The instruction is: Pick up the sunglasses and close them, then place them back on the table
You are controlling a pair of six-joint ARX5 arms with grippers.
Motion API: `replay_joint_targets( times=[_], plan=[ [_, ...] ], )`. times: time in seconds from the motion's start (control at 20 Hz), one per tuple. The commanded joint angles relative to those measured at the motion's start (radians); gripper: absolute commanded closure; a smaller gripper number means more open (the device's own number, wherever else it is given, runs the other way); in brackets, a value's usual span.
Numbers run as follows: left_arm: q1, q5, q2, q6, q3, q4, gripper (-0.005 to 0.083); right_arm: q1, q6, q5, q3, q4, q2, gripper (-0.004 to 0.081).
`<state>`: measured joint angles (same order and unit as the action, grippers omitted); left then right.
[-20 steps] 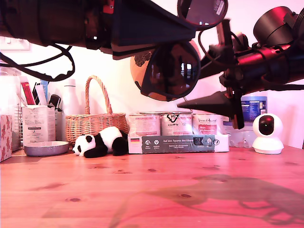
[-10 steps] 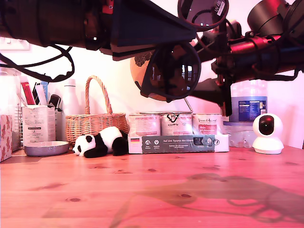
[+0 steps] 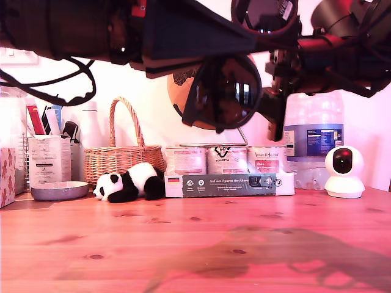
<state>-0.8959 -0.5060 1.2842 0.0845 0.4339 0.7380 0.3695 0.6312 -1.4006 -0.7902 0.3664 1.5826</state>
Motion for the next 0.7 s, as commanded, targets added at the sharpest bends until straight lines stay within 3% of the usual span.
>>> replay_joint_targets(
  times=[0.0,0.15,0.65],
  plan=[
    [0.007,-0.002,-0.007,0.011,-0.015,-0.009,0.0793,0.021,0.010,-0.071,-0.018,0.010,0.012,0.0448],
    [0.027,-0.003,-0.007,0.021,-0.015,-0.035,0.0793,0.023,0.031,-0.202,-0.018,0.005,0.011,0.0450],
    [0.091,0.005,-0.007,0.059,-0.015,-0.122,0.0793,0.002,0.039,-0.202,-0.021,0.010,0.011,0.0452]
  ],
)
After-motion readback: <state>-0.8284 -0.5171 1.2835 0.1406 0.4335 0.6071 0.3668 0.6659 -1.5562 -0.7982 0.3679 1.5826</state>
